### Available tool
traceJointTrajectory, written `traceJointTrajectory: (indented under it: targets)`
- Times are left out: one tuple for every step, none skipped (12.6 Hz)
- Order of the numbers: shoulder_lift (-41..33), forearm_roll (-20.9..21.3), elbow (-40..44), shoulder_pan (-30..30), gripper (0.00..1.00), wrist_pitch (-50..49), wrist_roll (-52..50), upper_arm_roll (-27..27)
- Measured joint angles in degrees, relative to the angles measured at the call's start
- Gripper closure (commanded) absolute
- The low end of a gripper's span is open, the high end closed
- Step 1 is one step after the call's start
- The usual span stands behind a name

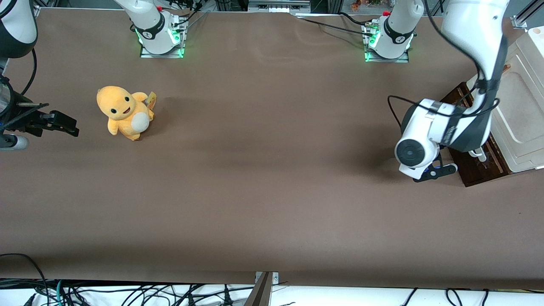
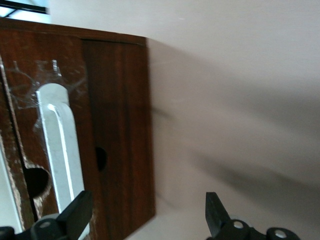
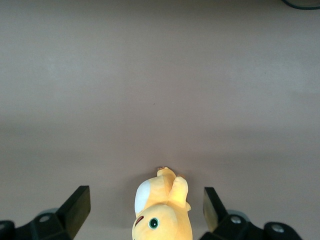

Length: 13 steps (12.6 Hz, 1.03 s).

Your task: Open lower drawer with left arm only

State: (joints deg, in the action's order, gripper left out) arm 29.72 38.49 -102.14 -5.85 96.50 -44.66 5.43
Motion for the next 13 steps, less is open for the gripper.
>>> traceJointTrajectory:
  targets:
    - [0.96,3.35,-0.83,0.02,0.0,-0.68,-1.72,-0.04]
    - [1.69,6.29,-1.49,0.05,0.0,-1.83,-2.68,-0.07]
    - [2.23,8.73,-1.79,0.09,0.0,-3.29,-3.31,-0.1]
    - [2.6,10.56,-1.84,0.19,0.0,-4.45,-3.45,-0.12]
    - [2.92,12.11,-1.85,0.34,0.0,-5.37,-3.47,-0.13]
    - [3.3,13.75,-1.9,0.55,0.0,-6.45,-3.48,-0.15]
    - [3.72,15.21,-1.96,0.86,0.0,-7.56,-3.48,-0.16]
    - [4.23,16.19,-1.99,1.21,0.0,-8.09,-3.48,-0.17]
    - [4.78,17.17,-2.01,1.5,0.04,-8.34,-3.48,-0.2]
    - [5.33,17.88,-2.02,1.8,0.26,-8.58,-3.48,-0.26]
    - [5.82,18.13,-2.03,2.08,0.51,-8.73,-3.48,-0.27]
    - [6.17,18.35,-2.03,2.27,0.64,-8.99,-3.48,-0.28]
    - [6.27,18.6,-2.03,2.34,0.74,-9.52,-3.27,-0.28]
